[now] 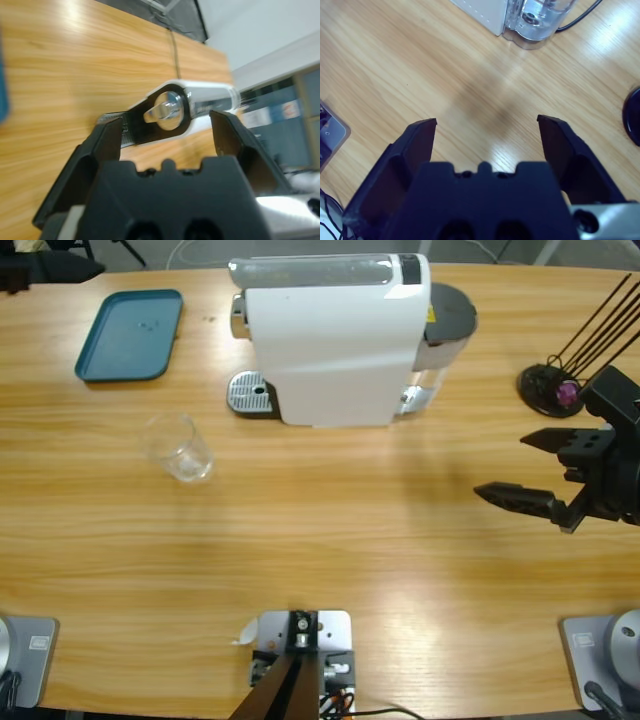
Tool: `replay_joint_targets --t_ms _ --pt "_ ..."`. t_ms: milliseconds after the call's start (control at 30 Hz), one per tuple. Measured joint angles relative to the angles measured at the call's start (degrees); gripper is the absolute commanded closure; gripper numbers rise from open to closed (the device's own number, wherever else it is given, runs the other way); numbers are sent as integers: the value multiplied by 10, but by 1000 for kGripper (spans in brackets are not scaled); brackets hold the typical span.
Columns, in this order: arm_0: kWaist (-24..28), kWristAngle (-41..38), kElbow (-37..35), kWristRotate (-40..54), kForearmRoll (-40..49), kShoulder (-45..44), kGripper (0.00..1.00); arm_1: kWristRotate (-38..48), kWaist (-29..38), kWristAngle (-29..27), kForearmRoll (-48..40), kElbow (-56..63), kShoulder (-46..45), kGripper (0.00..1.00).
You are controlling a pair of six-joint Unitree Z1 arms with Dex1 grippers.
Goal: Pour coffee
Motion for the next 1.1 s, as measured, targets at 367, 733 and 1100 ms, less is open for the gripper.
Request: replay_joint_targets --t_ms 367,733,1100 --pt "-4 -91 -13 -183 -125 91 266 0 0 0 0 0 0 142" --pt "-37 -94 -40 -203 -132 135 354 0 0 0 0 0 -2 142" --pt "-62 -94 -50 -205 -132 157 354 0 0 0 0 0 -2 142"
